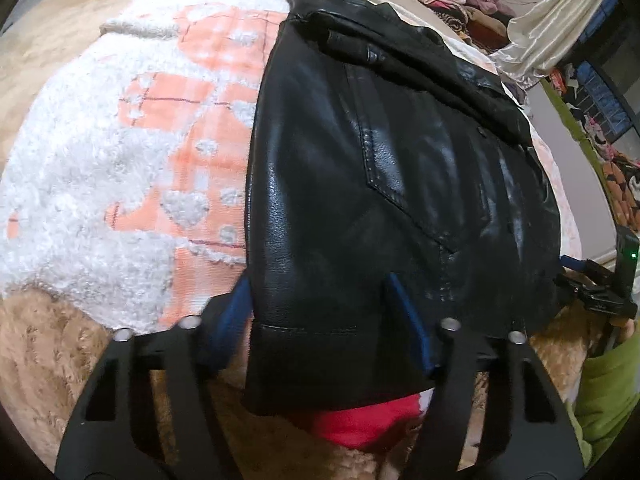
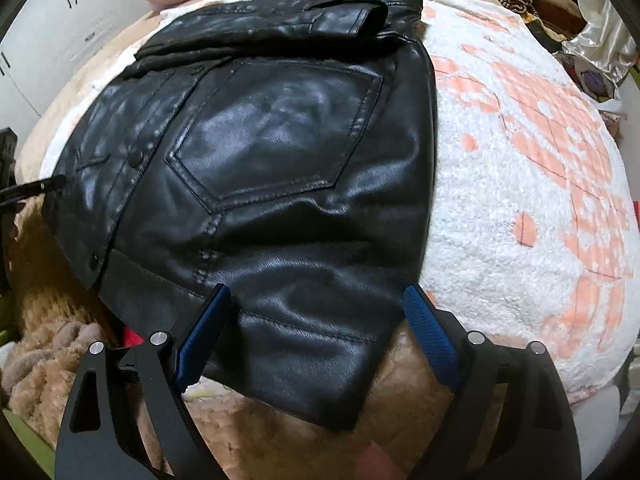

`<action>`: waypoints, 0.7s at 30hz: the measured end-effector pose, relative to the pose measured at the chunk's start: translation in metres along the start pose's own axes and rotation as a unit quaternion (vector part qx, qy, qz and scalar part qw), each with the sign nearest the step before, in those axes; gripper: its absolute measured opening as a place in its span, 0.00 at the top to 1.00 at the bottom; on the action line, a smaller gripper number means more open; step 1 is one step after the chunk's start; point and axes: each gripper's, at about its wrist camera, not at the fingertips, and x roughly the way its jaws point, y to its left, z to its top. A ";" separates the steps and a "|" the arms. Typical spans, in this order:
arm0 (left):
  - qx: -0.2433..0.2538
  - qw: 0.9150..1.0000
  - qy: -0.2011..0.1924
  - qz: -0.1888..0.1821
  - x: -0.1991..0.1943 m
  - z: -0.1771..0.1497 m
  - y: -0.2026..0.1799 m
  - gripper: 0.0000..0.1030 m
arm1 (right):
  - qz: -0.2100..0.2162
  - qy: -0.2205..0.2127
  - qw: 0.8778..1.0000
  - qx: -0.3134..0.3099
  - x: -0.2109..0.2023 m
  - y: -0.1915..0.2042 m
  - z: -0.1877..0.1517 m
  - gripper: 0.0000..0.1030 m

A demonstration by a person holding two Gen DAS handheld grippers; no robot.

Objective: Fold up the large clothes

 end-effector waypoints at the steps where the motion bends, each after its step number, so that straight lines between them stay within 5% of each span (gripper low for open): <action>1: -0.001 1.000 -0.003 0.001 -0.001 0.000 0.001 0.57 | 0.000 -0.001 1.000 0.001 -0.001 -0.001 0.000 0.16; 7: -0.016 1.000 -0.024 -0.012 -0.015 0.001 0.012 0.91 | -0.002 -0.006 0.999 0.035 -0.009 -0.021 -0.006 0.22; 11: 0.000 0.999 -0.042 -0.024 -0.027 0.008 0.003 0.94 | 0.024 0.002 1.000 0.020 -0.002 -0.013 -0.007 0.38; 13: 0.006 0.998 -0.051 -0.031 -0.033 0.013 -0.002 0.95 | 0.028 -0.002 0.999 0.016 -0.001 -0.009 -0.006 0.55; 14: 0.009 0.998 -0.055 -0.032 -0.035 0.015 -0.004 0.95 | 0.030 -0.016 0.999 0.019 -0.004 -0.009 -0.005 0.80; 15: 0.011 0.998 -0.060 -0.035 -0.038 0.018 -0.006 0.95 | 0.043 -0.030 0.998 0.025 -0.011 -0.012 -0.003 0.87; 21: 0.007 0.994 -0.094 -0.057 -0.049 0.041 -0.019 0.95 | 0.131 -0.159 0.978 0.044 -0.071 -0.023 0.014 0.91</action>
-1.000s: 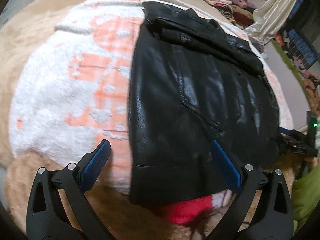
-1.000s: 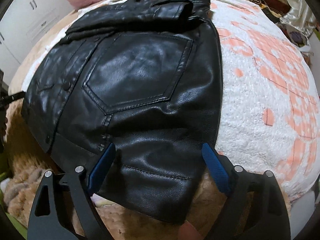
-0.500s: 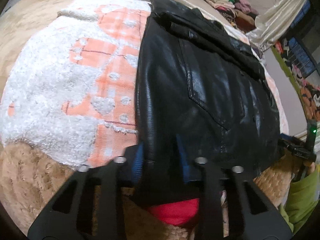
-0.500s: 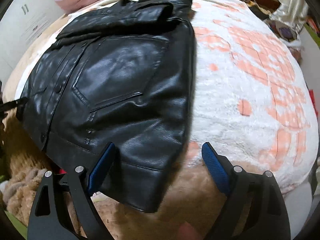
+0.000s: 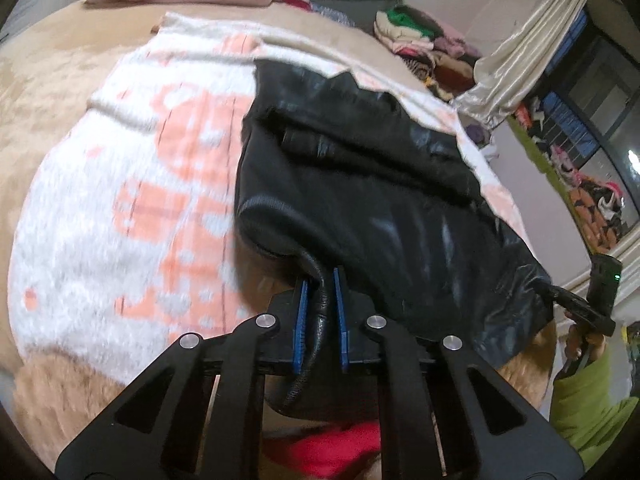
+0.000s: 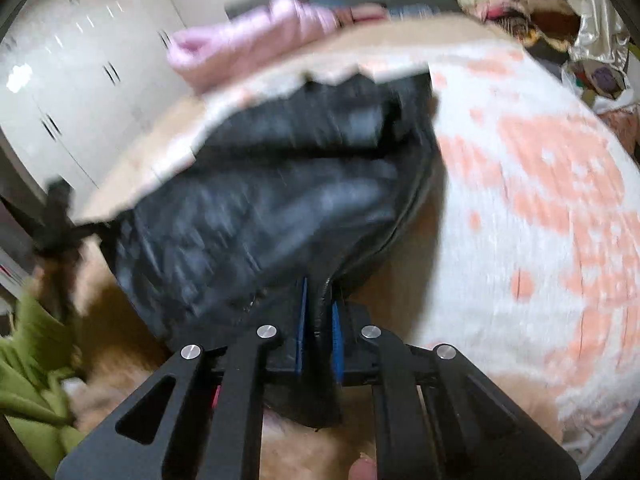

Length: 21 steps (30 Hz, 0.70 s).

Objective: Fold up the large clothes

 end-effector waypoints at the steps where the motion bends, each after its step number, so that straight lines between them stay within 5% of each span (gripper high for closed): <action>1: 0.001 1.000 -0.006 -0.003 0.000 0.006 -0.003 0.95 | 0.008 -0.018 1.000 0.003 -0.006 0.000 0.006 0.91; 11: 0.007 0.995 -0.095 -0.009 -0.023 0.086 -0.018 0.95 | 0.035 -0.149 0.985 0.080 -0.028 -0.028 0.084 0.91; 21: -0.023 0.995 -0.093 -0.008 0.007 0.156 -0.006 0.95 | 0.030 -0.168 0.976 0.134 0.016 -0.055 0.159 0.91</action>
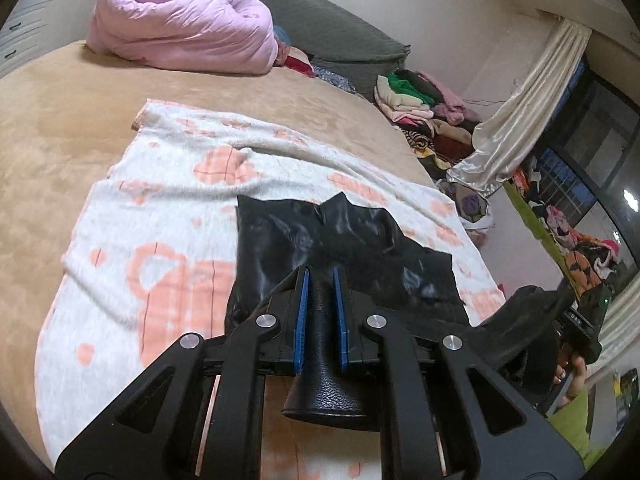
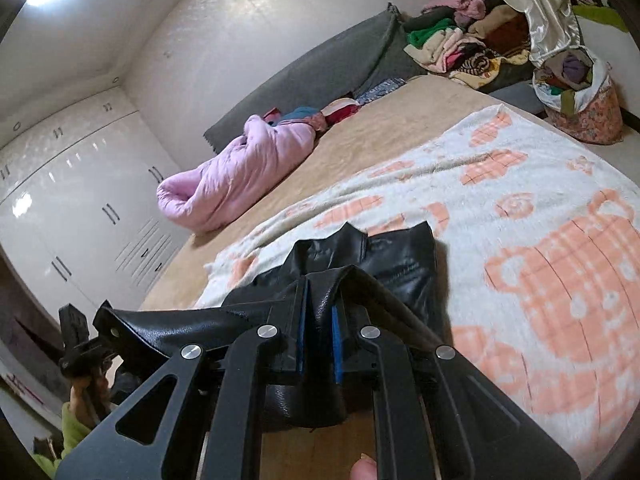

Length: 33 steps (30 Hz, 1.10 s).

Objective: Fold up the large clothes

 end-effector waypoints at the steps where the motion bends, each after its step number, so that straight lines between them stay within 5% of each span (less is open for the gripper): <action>1: -0.005 1.000 0.001 -0.001 0.004 0.005 0.002 0.95 | 0.000 0.001 1.000 0.004 0.006 -0.002 0.002 0.91; 18: -0.041 0.996 0.058 0.060 0.112 0.040 0.034 0.93 | -0.050 0.041 0.996 0.067 0.105 -0.058 0.024 0.89; 26: -0.057 0.996 0.047 0.050 0.125 0.036 0.045 0.86 | -0.062 0.055 0.993 0.083 0.132 -0.080 0.017 0.88; 31: -0.055 0.998 0.001 0.029 0.109 0.034 0.038 0.75 | -0.047 0.058 0.994 0.081 0.136 -0.089 0.015 0.76; 33: -0.053 0.998 -0.025 0.019 0.099 0.034 0.035 0.74 | -0.049 0.045 0.995 0.079 0.132 -0.092 0.016 0.50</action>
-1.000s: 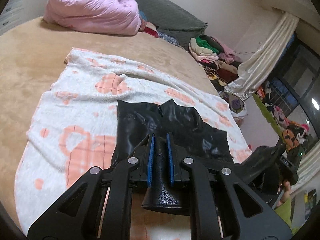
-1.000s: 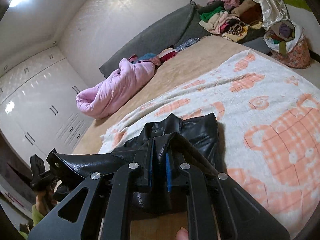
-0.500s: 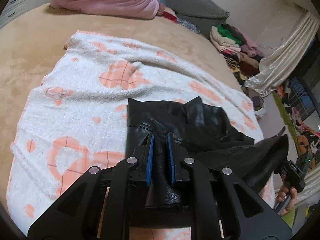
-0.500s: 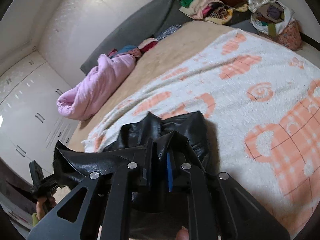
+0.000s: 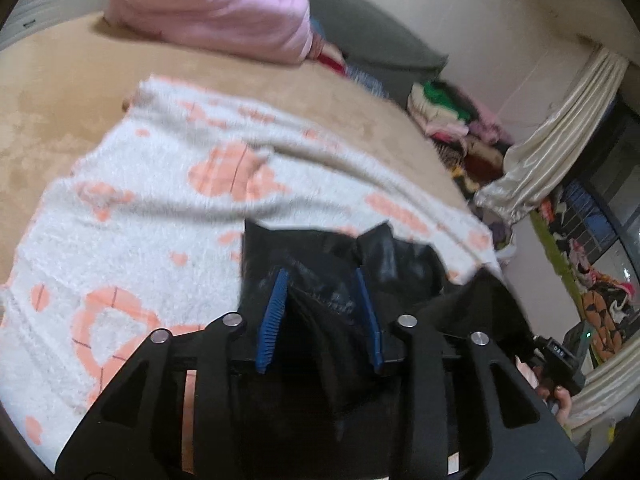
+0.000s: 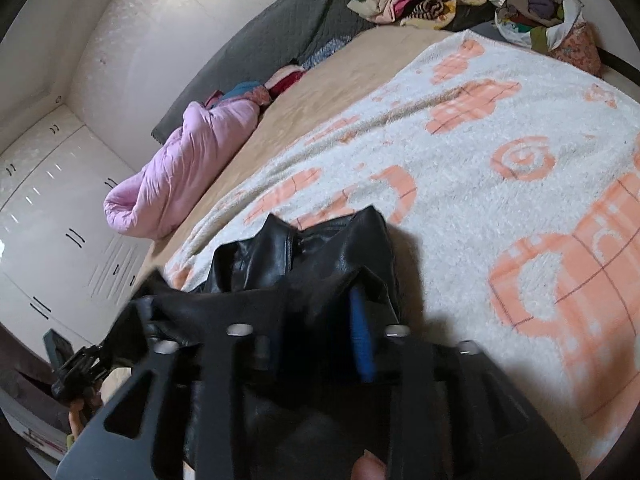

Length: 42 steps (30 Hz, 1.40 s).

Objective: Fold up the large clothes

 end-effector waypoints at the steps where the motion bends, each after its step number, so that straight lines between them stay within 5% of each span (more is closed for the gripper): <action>1: 0.001 1.000 -0.007 -0.006 -0.004 0.000 -0.001 0.72 | -0.004 -0.011 1.000 -0.004 -0.004 0.000 0.001 0.45; 8: 0.062 0.997 0.005 0.056 0.006 -0.011 0.000 0.64 | -0.051 -0.056 0.988 -0.133 -0.020 0.031 0.002 0.35; 13: 0.115 0.985 0.067 0.113 0.059 -0.020 -0.004 0.60 | -0.173 -0.001 0.947 -0.272 0.030 0.060 -0.008 0.34; 16: 0.143 0.979 0.067 0.128 0.072 -0.020 -0.009 0.60 | -0.191 0.013 0.935 -0.299 0.051 0.058 -0.015 0.40; 18: 0.155 0.976 0.063 0.138 0.076 -0.019 -0.011 0.82 | -0.188 0.018 0.935 -0.299 0.061 0.053 -0.017 0.76; 21: 0.151 0.979 0.041 0.132 0.066 -0.014 -0.015 0.96 | -0.193 0.003 0.934 -0.300 0.055 0.052 -0.015 0.95; 25: 0.140 0.985 -0.003 0.099 0.043 0.005 -0.028 0.97 | -0.125 -0.048 0.963 -0.232 0.018 0.056 0.014 0.95; 29: 0.141 0.984 -0.008 0.113 0.059 0.021 -0.028 0.97 | -0.140 -0.064 0.962 -0.225 0.031 0.055 0.032 0.95; 35: 0.138 0.980 0.046 0.133 0.106 0.014 -0.012 0.94 | -0.213 0.001 0.953 -0.214 0.090 0.029 0.020 0.92; 42: 0.109 0.983 0.066 0.136 0.123 0.002 0.012 0.83 | -0.201 0.028 0.963 -0.179 0.104 0.006 0.017 0.86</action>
